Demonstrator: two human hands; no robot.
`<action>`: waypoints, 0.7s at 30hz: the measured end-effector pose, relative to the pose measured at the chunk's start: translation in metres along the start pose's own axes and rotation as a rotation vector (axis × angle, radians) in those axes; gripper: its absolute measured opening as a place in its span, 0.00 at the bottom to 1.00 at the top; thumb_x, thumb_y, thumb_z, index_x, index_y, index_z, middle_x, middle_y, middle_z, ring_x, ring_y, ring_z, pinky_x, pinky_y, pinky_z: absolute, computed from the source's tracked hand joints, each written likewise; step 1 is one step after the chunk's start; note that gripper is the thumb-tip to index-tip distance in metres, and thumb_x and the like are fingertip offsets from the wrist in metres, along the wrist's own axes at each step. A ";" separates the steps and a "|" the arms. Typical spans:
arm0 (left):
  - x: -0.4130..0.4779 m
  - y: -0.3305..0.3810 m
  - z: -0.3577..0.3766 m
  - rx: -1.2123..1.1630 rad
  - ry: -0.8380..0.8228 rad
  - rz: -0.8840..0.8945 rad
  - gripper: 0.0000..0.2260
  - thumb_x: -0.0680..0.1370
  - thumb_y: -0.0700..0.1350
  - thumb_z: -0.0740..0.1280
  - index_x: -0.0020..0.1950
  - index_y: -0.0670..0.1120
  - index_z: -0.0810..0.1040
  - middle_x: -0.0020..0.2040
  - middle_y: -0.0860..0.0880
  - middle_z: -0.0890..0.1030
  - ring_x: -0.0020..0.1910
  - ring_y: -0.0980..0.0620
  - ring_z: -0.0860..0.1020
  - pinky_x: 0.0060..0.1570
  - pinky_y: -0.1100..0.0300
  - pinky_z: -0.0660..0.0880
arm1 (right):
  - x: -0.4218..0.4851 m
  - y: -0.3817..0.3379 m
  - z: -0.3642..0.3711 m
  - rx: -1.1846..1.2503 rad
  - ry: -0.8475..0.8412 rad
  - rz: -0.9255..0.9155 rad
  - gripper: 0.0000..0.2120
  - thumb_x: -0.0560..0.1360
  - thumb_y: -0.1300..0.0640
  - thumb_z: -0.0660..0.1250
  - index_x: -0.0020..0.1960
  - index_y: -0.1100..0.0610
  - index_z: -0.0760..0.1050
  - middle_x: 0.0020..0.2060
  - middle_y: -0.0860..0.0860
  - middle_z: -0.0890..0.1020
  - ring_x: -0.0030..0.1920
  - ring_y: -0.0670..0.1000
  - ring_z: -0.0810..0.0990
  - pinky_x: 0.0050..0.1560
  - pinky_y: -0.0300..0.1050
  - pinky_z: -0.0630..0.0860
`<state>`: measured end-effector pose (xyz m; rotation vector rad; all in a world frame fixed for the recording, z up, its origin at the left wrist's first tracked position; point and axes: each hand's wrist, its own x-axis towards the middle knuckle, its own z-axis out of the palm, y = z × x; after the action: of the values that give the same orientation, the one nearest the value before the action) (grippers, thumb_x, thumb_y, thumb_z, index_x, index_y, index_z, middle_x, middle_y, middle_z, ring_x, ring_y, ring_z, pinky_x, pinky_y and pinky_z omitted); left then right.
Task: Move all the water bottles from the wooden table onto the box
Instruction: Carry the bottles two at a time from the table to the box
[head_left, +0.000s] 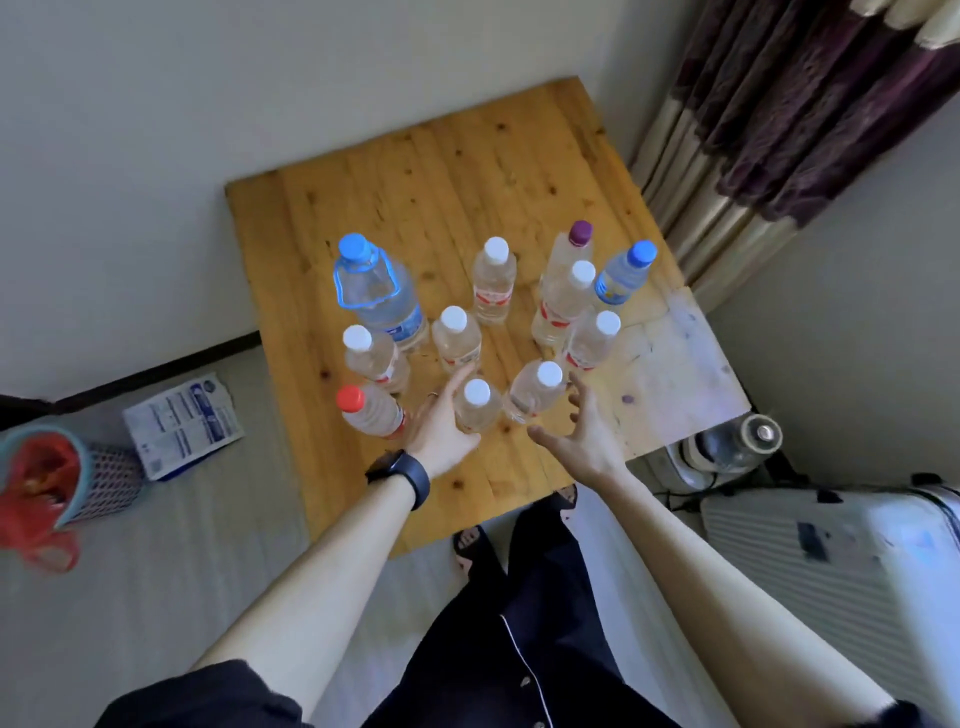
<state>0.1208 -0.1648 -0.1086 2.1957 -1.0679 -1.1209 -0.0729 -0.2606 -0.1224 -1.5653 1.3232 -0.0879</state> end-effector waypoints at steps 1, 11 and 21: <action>0.005 -0.001 0.001 0.028 -0.012 0.020 0.43 0.70 0.39 0.73 0.78 0.66 0.57 0.72 0.50 0.73 0.70 0.45 0.72 0.62 0.49 0.76 | 0.008 -0.001 0.000 -0.007 0.005 -0.023 0.46 0.72 0.46 0.77 0.80 0.43 0.52 0.77 0.50 0.65 0.76 0.53 0.66 0.71 0.54 0.69; 0.011 -0.006 0.020 0.084 0.159 -0.143 0.37 0.60 0.64 0.77 0.60 0.51 0.64 0.54 0.44 0.75 0.52 0.42 0.75 0.46 0.49 0.76 | 0.042 -0.018 0.003 -0.206 -0.062 -0.173 0.36 0.66 0.42 0.78 0.69 0.43 0.64 0.66 0.49 0.73 0.64 0.55 0.75 0.60 0.57 0.76; 0.026 -0.008 0.027 0.012 0.266 -0.123 0.29 0.63 0.57 0.78 0.55 0.54 0.64 0.55 0.52 0.82 0.47 0.46 0.81 0.40 0.49 0.79 | 0.051 -0.017 -0.007 -0.152 -0.115 -0.143 0.39 0.64 0.43 0.81 0.68 0.45 0.63 0.61 0.39 0.75 0.57 0.44 0.76 0.50 0.37 0.70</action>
<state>0.1119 -0.1824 -0.1413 2.3664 -0.8376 -0.8412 -0.0457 -0.3058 -0.1335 -1.7663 1.1494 0.0147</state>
